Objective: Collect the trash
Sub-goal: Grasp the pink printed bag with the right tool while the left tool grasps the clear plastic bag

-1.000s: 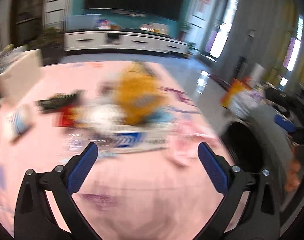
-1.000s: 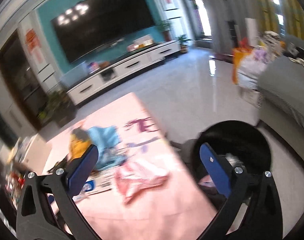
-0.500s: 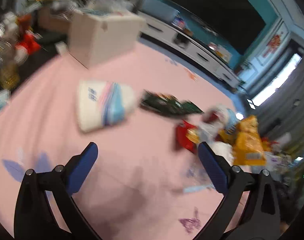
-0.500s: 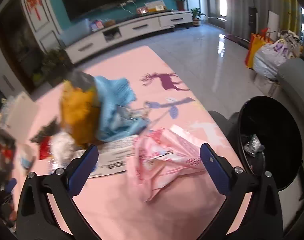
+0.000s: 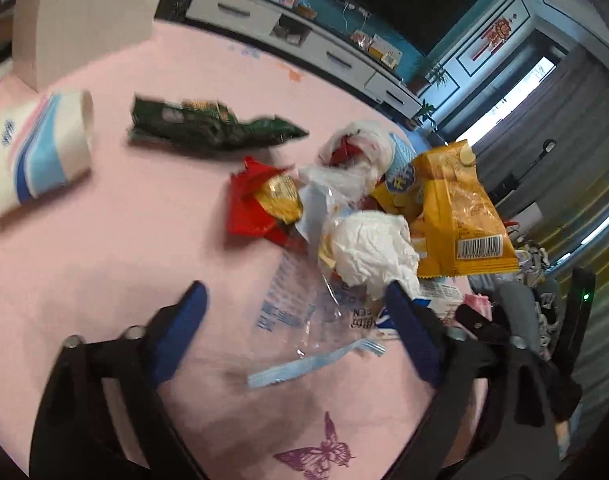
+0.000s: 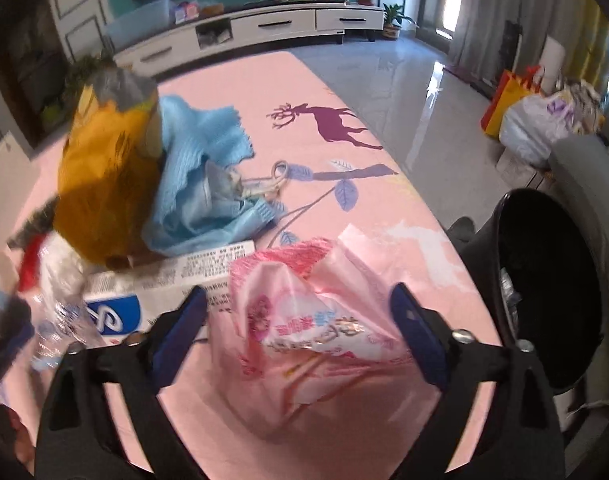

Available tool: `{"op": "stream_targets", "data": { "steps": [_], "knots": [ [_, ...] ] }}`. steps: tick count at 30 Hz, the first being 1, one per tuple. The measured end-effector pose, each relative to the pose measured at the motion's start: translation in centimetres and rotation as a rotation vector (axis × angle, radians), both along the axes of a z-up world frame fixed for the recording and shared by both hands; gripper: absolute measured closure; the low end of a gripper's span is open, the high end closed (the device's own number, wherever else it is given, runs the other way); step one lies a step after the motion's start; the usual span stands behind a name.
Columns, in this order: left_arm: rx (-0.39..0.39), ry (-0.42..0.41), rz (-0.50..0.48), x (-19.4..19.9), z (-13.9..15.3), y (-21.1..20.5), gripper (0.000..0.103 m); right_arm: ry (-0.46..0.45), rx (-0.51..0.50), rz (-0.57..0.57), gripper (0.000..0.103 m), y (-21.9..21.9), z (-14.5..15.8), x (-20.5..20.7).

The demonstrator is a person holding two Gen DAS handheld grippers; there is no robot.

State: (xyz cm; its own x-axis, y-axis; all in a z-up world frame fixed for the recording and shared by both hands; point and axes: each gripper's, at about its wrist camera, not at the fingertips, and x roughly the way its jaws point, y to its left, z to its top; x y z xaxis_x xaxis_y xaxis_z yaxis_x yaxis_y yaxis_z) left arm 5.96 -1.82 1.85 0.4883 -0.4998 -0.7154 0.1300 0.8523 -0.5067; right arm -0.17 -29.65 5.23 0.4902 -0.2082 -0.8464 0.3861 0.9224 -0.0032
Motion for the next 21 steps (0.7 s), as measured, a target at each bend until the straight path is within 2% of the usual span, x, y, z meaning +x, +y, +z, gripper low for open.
{"op": "stream_targets", "data": {
  "steps": [2, 3, 4, 5, 7, 8, 9, 12, 15, 18, 21],
  "knots": [
    [-0.009, 0.015, -0.011, 0.1, -0.4, -0.1, 0.031, 0.008, -0.017, 0.008, 0.031, 0.2, -0.1, 0.0],
    [-0.015, 0.020, -0.024, 0.1, -0.7, -0.3, 0.037, 0.010, -0.029, 0.008, 0.034, 0.3, 0.0, -0.1],
    [-0.009, 0.014, -0.035, -0.1, -0.9, -0.5, 0.038, 0.011, -0.036, 0.010, 0.036, 0.4, 0.0, -0.2],
    [0.015, 0.002, -0.035, -0.2, -0.9, -0.8, 0.044, 0.011, -0.036, 0.016, 0.038, 0.4, 0.1, -0.3],
    [0.024, -0.001, -0.052, -0.2, -1.2, -1.2, 0.055, 0.012, -0.046, 0.029, 0.042, 0.6, 0.2, -0.5],
    [0.008, 0.007, -0.063, -0.1, -1.4, -1.4, 0.067, 0.012, -0.043, 0.031, 0.043, 0.6, 0.2, -0.5],
    [-0.007, 0.015, -0.070, -0.1, -1.4, -1.4, 0.075, 0.011, -0.032, 0.030, 0.044, 0.5, 0.3, -0.6],
    [-0.037, 0.025, -0.077, -0.3, -1.4, -1.5, 0.086, 0.004, -0.001, 0.032, 0.045, 0.4, 0.5, -0.8],
    [-0.022, 0.005, -0.065, -1.2, -0.5, -1.5, 0.090, -0.005, 0.025, 0.039, 0.045, 0.3, 0.9, -1.2],
    [-0.019, 0.004, -0.044, -2.3, 0.4, -0.7, 0.090, -0.029, 0.052, 0.054, 0.045, 0.4, 1.6, -1.7],
    [0.017, -0.026, -0.011, -3.7, 2.0, 0.1, 0.091, -0.060, 0.061, 0.071, 0.045, 0.9, 2.7, -2.1]
  ]
}}
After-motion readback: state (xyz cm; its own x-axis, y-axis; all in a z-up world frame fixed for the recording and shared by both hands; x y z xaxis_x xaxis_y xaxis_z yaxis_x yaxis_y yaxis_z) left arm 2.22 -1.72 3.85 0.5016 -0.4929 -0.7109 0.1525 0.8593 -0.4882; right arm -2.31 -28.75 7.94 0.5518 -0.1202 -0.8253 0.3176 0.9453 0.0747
